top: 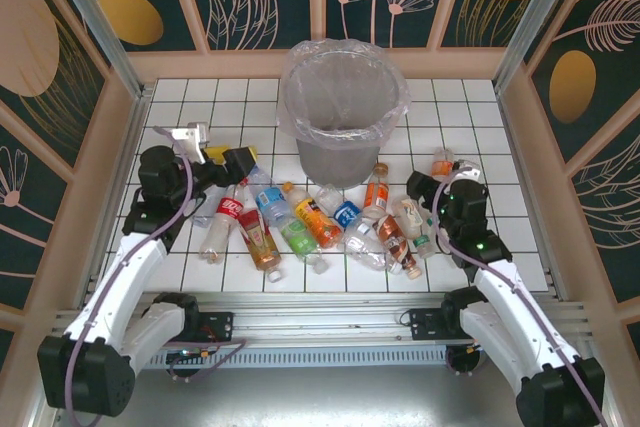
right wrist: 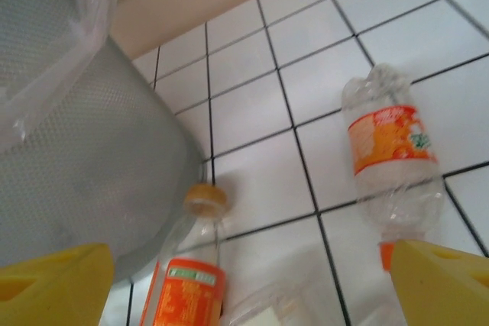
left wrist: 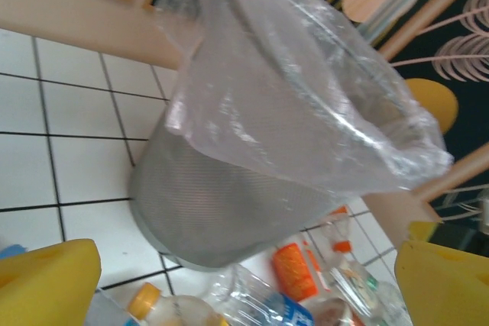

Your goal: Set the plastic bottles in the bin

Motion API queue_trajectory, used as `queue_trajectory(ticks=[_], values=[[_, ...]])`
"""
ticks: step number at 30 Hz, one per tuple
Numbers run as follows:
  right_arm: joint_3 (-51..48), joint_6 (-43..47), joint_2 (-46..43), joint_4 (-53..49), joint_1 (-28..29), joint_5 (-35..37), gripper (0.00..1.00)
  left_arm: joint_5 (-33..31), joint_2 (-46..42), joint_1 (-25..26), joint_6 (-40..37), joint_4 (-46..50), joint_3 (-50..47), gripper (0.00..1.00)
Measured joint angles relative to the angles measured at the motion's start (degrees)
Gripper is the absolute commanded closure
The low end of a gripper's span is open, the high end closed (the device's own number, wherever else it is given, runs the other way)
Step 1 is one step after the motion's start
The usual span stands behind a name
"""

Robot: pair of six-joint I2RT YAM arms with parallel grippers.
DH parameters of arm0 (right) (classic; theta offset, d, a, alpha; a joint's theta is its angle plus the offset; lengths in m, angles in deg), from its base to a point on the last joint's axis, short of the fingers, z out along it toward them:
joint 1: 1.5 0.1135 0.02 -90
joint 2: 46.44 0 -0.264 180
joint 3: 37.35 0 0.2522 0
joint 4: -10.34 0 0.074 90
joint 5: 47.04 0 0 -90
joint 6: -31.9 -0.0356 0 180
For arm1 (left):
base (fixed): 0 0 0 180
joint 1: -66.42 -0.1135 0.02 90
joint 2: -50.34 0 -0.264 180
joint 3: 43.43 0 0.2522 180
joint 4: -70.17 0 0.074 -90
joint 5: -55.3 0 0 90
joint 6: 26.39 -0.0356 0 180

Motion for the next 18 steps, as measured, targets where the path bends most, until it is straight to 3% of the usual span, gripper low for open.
queue_trajectory(ticks=[4, 9, 18], values=[[0.35, -0.83, -0.04, -5.16, 2.99, -1.57, 0.31, 3.80, -3.32, 0.07, 2.12, 2.91, 0.52, 0.02], [3.23, -2.93, 1.66, -10.71, 8.04, -3.48, 0.31, 9.62, -5.88, 0.07, 4.98, 5.62, -0.15, 0.02], [8.96, -4.66, 8.74, -18.88, 14.25, -5.70, 0.28, 17.16, -12.96, 0.15, 3.34, 7.98, -4.04, 0.01]])
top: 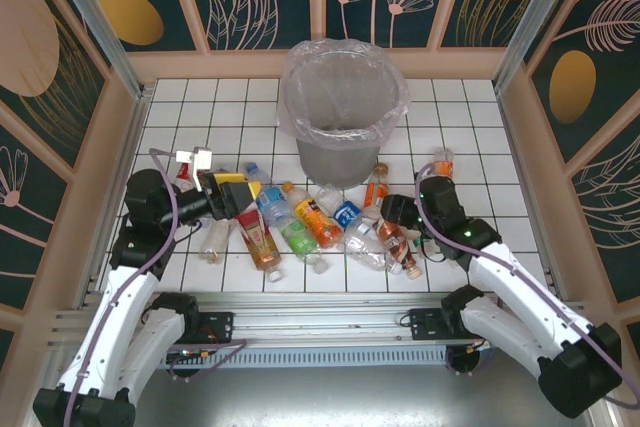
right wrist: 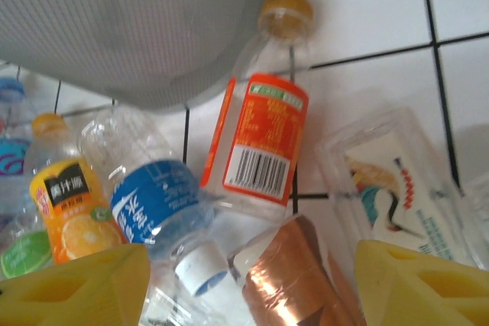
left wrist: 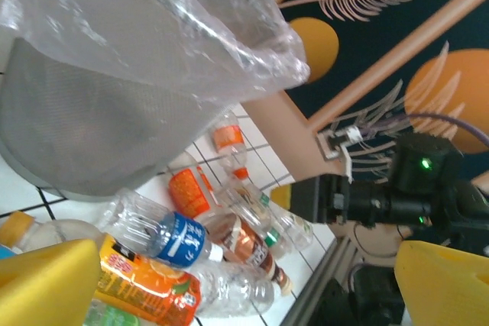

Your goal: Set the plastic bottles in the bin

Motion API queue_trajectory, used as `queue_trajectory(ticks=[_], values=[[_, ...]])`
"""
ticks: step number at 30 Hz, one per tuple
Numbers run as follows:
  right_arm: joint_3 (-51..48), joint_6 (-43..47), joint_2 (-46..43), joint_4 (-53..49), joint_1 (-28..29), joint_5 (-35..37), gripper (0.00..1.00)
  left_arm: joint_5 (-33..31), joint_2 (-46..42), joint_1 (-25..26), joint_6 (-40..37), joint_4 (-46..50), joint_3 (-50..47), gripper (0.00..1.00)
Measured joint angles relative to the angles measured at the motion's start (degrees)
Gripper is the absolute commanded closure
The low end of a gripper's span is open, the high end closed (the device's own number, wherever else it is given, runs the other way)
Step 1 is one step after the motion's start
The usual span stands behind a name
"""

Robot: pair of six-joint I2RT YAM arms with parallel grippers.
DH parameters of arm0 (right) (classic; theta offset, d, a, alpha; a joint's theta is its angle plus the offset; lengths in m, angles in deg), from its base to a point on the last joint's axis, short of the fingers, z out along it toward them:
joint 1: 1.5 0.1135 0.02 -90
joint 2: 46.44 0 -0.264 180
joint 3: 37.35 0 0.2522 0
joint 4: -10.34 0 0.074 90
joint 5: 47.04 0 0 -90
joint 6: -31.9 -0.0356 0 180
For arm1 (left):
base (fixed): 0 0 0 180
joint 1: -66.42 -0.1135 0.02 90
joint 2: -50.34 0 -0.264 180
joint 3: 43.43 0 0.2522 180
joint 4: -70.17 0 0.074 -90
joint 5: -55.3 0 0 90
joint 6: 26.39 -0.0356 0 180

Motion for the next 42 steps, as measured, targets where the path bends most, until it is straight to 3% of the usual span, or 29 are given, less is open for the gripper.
queue_trajectory(ticks=[13, 30, 42], values=[[4.52, -3.43, 13.20, -9.51, 8.41, 6.03, 0.31, 9.27, -2.49, 0.13, -2.43, -3.30, -3.39, 0.01], [7.87, 0.39, 22.51, -11.54, 8.61, 7.21, 0.31, 9.84, -3.69, 2.64, -0.92, -6.16, -3.67, 0.01], [8.39, 4.13, 27.78, -10.43, 7.93, 6.27, 0.25, 9.77, -3.28, 4.76, -0.46, -7.02, -3.87, 0.02]])
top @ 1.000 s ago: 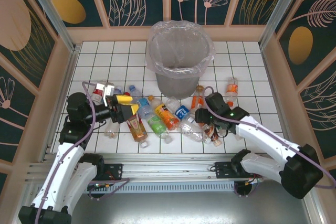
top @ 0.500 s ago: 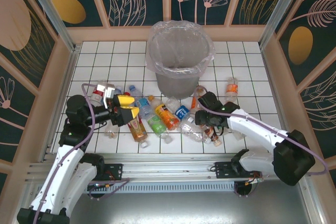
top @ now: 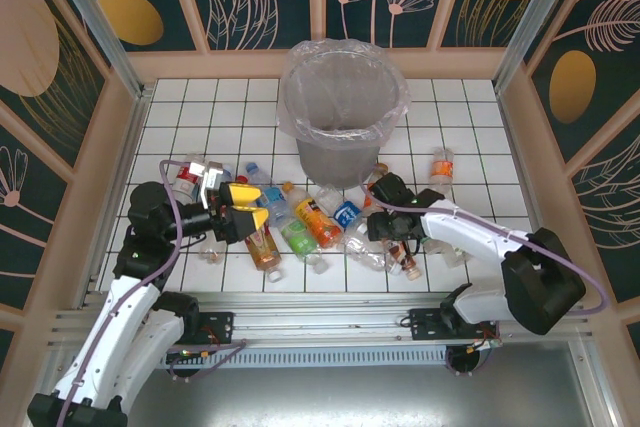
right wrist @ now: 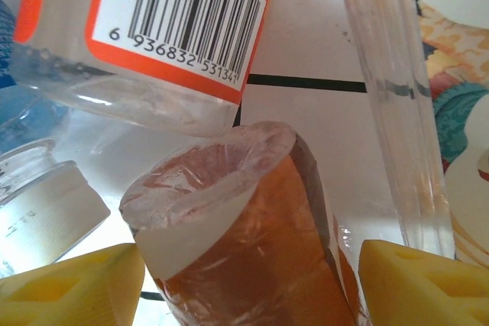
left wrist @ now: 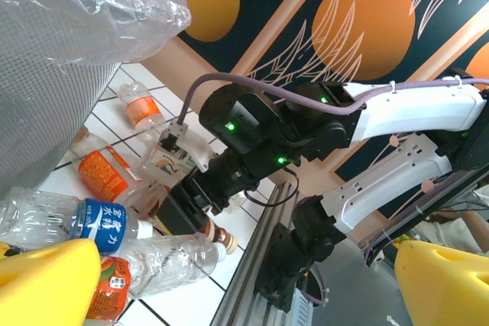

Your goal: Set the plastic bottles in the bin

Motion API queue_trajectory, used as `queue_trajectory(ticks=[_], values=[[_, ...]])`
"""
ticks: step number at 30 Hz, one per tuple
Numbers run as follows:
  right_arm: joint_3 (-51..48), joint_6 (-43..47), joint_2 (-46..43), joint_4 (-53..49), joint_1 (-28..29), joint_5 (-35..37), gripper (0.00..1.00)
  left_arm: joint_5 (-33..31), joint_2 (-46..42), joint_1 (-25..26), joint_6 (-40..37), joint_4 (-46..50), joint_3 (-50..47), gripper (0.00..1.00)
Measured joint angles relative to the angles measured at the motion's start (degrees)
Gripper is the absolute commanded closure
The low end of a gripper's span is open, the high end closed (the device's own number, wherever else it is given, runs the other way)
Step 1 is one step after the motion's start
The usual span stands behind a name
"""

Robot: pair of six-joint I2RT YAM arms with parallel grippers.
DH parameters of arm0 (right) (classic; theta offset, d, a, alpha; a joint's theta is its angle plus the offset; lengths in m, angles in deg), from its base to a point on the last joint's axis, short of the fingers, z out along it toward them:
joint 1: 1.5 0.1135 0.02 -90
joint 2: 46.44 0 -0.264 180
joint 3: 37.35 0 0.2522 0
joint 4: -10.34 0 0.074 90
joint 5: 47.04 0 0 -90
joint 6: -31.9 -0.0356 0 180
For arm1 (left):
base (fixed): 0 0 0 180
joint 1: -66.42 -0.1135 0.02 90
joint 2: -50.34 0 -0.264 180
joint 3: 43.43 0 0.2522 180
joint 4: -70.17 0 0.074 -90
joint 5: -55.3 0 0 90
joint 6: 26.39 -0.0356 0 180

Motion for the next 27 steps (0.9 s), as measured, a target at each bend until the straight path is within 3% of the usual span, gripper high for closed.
queue_trajectory(ticks=[27], values=[[0.22, 2.32, 4.22, 4.11, -1.55, -0.13, 0.37, -1.97, 2.40, 0.07, -0.07, 0.04, 0.00, 0.01]])
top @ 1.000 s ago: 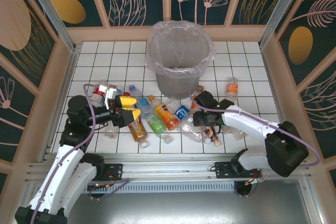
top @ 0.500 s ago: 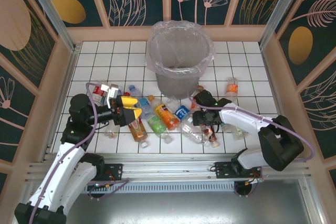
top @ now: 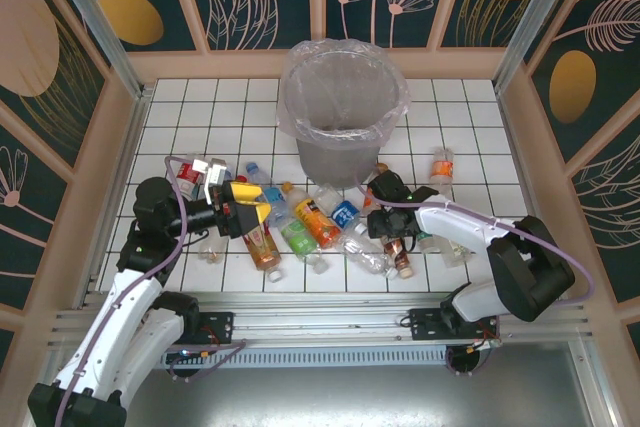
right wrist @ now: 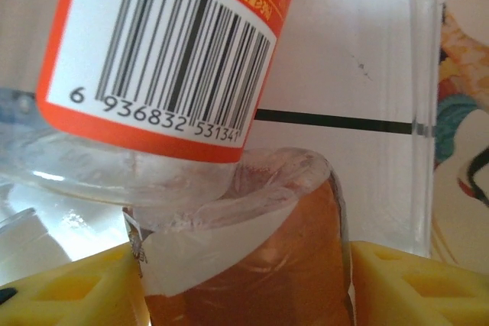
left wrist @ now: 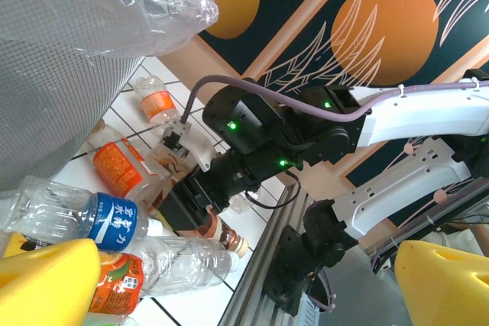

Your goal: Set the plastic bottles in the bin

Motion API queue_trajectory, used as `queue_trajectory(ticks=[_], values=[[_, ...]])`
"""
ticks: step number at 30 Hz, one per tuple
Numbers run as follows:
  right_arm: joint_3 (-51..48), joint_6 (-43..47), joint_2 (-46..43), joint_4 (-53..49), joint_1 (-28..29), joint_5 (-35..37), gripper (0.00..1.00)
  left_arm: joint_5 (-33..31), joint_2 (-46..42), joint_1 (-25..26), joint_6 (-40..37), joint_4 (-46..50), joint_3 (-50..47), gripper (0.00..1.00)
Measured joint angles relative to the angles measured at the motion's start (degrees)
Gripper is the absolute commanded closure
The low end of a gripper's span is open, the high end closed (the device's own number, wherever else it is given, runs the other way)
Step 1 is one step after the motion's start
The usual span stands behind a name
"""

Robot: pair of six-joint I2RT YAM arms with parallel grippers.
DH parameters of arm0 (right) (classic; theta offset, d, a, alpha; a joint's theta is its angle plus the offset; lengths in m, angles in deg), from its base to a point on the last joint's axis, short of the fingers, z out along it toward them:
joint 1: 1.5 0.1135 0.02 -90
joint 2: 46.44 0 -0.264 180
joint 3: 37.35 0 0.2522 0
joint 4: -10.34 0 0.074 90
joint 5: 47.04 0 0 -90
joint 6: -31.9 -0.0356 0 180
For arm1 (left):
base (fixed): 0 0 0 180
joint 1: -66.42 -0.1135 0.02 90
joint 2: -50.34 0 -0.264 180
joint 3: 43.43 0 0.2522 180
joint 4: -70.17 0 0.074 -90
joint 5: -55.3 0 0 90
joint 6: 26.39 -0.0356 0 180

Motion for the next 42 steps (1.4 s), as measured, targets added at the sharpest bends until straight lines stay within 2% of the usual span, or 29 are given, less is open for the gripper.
queue_trajectory(ticks=[14, 30, 35, 42], values=[[0.57, 0.00, -2.54, 0.04, 0.00, 1.66, 0.38, -1.29, 1.01, 0.00, -0.70, 0.07, 0.68, 0.01], [4.04, -0.02, -10.80, -3.10, -0.59, 4.48, 0.39, -3.26, 8.50, 0.35, -2.56, 0.39, 9.31, 0.01], [6.67, -0.02, -15.61, -5.05, -1.29, 4.68, 0.39, -5.46, 11.08, 2.10, -3.10, -0.31, 13.49, 0.02], [11.78, -0.02, -22.36, -8.76, -2.99, 5.60, 0.39, -9.81, 15.37, 7.30, -7.78, -0.15, 18.82, 0.02]])
